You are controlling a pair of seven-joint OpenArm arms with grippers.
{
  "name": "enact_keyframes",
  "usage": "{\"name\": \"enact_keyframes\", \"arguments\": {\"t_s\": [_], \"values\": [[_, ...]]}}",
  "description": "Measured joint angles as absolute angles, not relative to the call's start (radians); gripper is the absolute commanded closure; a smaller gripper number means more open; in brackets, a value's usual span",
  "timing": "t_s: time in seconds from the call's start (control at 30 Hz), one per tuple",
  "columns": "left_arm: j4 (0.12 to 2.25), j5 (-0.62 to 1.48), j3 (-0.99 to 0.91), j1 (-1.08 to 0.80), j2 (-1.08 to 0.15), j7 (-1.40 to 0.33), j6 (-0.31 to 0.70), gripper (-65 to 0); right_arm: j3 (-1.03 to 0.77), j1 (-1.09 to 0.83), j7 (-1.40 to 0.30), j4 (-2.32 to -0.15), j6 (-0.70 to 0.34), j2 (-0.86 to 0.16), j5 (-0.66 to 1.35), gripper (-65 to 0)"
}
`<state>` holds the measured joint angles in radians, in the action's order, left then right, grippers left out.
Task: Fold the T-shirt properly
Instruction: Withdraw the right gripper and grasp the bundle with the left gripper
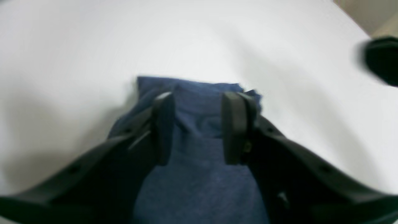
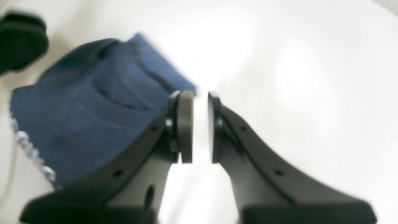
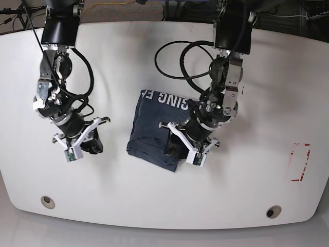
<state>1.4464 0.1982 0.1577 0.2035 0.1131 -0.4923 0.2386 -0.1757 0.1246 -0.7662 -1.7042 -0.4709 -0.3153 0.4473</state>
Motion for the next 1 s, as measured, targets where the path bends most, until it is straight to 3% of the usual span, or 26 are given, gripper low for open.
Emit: {"name": "enact_keyframes", "arguments": {"t_s": [0.1,0.4,0.7,1.0], "values": [[1.444,0.155,0.2,0.203,0.125,-0.492,0.142,-37.6,-0.216,0.089,-0.783,-1.754,-0.468,-0.319,0.45,-7.1],[1.433,0.031,0.392,0.164,0.126,-0.3,-0.09,-41.7,-0.266,0.022,-0.818,-1.802,-0.473,-0.31,0.45,-7.1],[1.237,-0.018,0.487,0.166,0.122,-0.233,-0.105,-41.5,-0.267,0.005,-0.822,-1.802,-0.473,-0.31,0.452,-7.0],[1.044,-0.006,0.484,0.185,0.061,-0.018,-0.09,-41.5,-0.267,0.002,-0.82,-1.802,-0.473,-0.31,0.453,-7.0]]}}
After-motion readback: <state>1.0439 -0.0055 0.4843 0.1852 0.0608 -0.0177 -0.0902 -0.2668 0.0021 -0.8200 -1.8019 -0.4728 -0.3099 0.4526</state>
